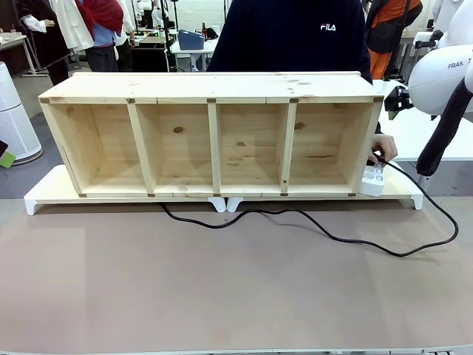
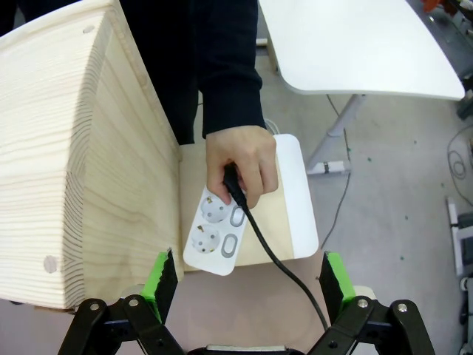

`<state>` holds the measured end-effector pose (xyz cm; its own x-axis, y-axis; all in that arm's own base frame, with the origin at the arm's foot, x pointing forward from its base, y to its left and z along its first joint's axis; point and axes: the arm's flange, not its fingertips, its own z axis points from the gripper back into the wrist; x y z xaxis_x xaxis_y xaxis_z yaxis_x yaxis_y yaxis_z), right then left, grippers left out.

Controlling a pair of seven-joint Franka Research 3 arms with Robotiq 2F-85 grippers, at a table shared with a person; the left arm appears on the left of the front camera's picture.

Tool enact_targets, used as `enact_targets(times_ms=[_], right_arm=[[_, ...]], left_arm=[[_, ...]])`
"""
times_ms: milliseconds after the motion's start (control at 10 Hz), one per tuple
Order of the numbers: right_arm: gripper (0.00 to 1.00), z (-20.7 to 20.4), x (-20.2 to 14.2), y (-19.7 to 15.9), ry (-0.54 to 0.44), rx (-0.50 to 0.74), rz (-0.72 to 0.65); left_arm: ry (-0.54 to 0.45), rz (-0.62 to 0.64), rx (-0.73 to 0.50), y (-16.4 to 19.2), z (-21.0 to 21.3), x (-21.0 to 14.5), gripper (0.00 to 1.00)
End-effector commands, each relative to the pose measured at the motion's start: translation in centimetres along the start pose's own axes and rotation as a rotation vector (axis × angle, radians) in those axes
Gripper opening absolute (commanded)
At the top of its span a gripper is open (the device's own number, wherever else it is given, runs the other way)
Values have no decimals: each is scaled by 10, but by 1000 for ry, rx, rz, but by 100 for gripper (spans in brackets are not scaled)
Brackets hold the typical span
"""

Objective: Perform cable management.
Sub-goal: Release the Power Cable when the human grasps it.

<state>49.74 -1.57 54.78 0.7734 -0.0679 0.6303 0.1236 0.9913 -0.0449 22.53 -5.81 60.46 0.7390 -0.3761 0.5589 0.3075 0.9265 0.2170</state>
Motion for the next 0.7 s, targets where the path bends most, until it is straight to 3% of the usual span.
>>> enact_targets(times_ms=[0, 600], right_arm=[[100, -1, 0, 1, 5, 7, -11], [100, -1, 0, 1, 5, 7, -11]], left_arm=[[-1, 0, -5, 0, 0, -1, 100], [-1, 0, -5, 0, 0, -1, 100]])
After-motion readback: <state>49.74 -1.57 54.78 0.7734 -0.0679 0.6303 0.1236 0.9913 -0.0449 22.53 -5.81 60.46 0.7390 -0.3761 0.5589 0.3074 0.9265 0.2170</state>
